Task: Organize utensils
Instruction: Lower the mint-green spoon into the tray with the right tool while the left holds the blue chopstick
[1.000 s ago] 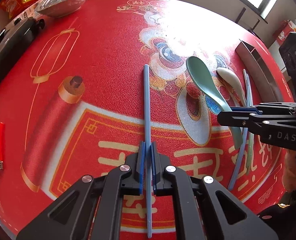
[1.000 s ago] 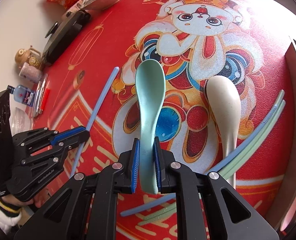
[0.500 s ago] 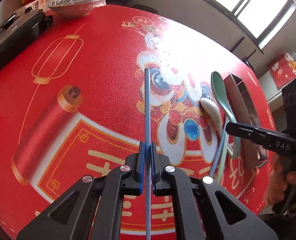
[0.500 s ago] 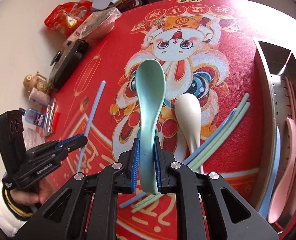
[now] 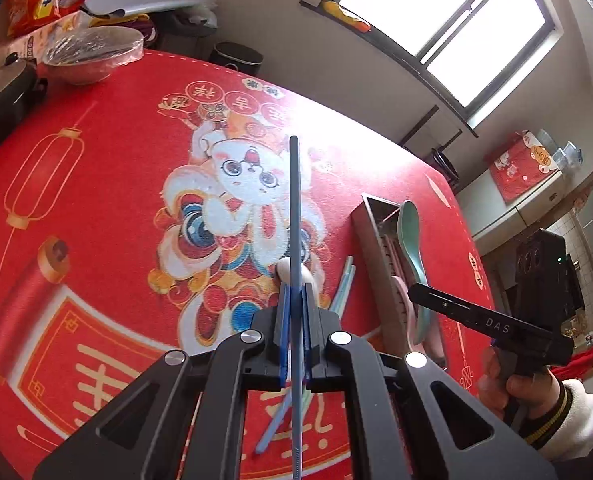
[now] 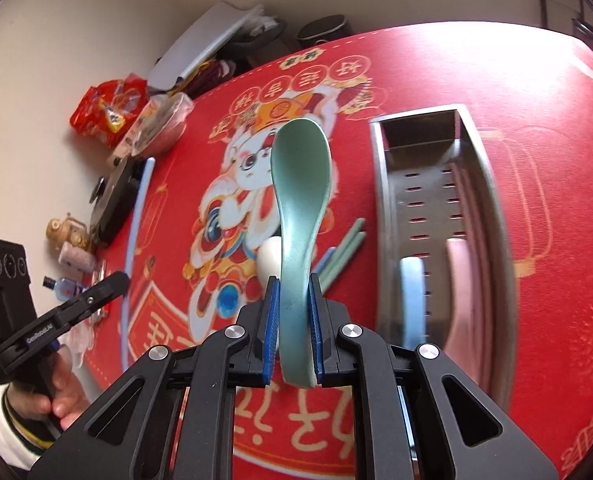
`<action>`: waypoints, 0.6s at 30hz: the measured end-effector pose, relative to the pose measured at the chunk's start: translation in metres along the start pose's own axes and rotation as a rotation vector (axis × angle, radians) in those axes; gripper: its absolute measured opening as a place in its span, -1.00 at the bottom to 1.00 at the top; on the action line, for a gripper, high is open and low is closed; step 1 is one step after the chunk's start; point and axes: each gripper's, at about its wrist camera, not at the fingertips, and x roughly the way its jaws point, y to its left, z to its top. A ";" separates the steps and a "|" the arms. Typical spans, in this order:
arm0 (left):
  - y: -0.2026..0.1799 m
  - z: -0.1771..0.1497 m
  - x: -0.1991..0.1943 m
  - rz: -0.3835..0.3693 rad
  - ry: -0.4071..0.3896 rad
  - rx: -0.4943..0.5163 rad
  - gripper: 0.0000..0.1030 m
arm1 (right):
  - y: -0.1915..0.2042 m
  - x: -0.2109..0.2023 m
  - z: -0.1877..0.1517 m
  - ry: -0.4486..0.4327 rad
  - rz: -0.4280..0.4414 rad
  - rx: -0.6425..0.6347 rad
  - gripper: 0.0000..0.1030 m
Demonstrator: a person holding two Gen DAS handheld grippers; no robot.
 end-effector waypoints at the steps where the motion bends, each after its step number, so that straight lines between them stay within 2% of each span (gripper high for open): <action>1: -0.006 0.001 0.002 -0.009 -0.001 0.002 -0.90 | -0.010 -0.003 -0.001 0.000 -0.022 0.013 -0.73; 4: -0.021 0.002 0.008 -0.034 0.000 0.006 -0.90 | -0.036 -0.007 -0.009 0.023 -0.074 0.050 -0.73; 7: -0.032 0.001 0.014 -0.047 0.001 0.009 -0.90 | -0.053 -0.004 -0.021 0.065 -0.087 0.079 -0.73; 15: -0.053 -0.005 0.026 -0.061 0.008 0.007 -0.90 | -0.057 0.012 -0.032 0.159 -0.084 0.047 -0.73; 18: -0.060 -0.006 0.027 -0.059 0.004 0.009 -0.90 | -0.058 0.017 -0.036 0.194 -0.058 0.052 -0.73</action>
